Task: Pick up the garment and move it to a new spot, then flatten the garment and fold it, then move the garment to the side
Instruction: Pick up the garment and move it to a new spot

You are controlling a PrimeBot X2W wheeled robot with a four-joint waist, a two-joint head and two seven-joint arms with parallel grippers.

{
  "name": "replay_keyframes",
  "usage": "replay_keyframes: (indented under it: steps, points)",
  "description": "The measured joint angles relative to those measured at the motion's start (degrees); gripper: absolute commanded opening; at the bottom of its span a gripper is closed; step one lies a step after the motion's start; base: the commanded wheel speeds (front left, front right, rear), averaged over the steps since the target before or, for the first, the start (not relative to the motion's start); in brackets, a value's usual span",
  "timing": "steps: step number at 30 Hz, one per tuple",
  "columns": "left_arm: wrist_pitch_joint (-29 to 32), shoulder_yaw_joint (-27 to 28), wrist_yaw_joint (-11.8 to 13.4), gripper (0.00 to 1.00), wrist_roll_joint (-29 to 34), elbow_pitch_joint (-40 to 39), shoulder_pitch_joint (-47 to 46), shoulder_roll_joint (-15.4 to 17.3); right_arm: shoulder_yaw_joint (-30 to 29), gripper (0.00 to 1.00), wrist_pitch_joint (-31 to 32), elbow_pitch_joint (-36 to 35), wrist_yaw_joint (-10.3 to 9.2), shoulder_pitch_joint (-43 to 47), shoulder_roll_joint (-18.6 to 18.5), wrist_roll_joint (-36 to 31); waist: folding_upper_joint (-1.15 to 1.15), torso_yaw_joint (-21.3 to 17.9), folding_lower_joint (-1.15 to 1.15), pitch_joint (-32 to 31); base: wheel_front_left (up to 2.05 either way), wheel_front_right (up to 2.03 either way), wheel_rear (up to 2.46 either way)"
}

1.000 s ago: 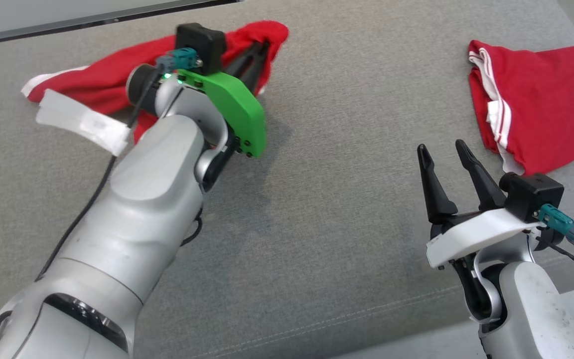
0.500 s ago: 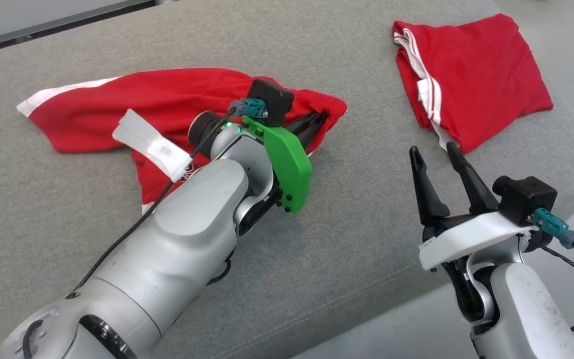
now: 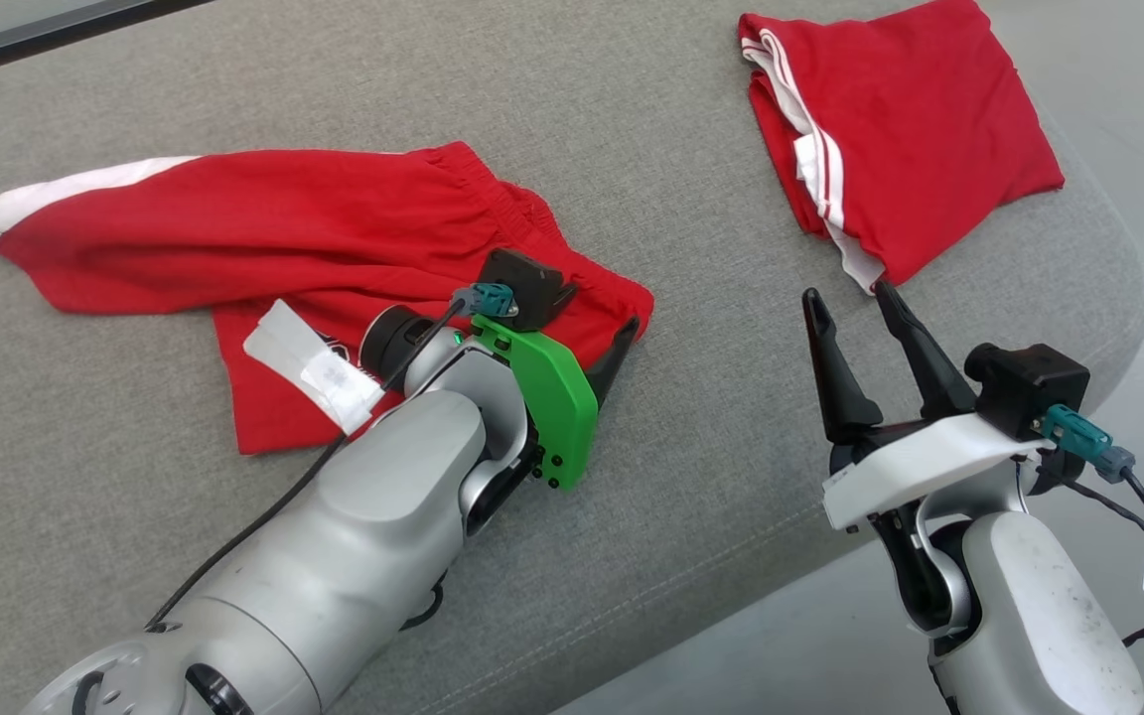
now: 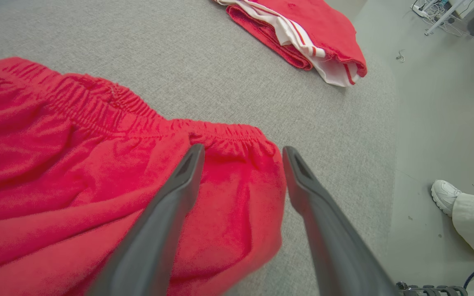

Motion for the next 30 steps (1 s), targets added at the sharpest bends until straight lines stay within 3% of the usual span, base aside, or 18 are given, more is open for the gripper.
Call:
replay_keyframes:
  steps: [9,15,23,30]
  points:
    - [-5.8,-2.4,0.9,1.0,-1.3,-3.5,1.7,0.0,-3.0,1.0,1.7,-0.4,0.0,2.1,0.0,-3.1,0.0,4.9,0.0,-2.9,0.0,0.0,0.0]
    - [-8.9,-1.2,2.8,1.0,-2.3,-3.8,5.4,0.3,-4.8,1.0,3.6,-2.3,0.0,5.4,0.0,-4.3,0.0,9.5,0.0,-6.0,0.0,0.0,0.0]
    - [-10.1,1.0,5.6,1.0,-3.0,-5.1,13.1,5.2,-5.6,1.0,5.1,-4.1,0.0,8.3,0.0,-4.5,0.0,14.4,0.0,-10.1,0.0,0.0,0.0]
    - [-10.2,2.3,7.3,1.0,-3.4,-4.7,16.6,8.4,-5.2,1.0,6.2,-5.2,0.0,9.3,0.0,-4.3,0.0,16.0,0.0,-12.6,0.0,0.0,0.0]
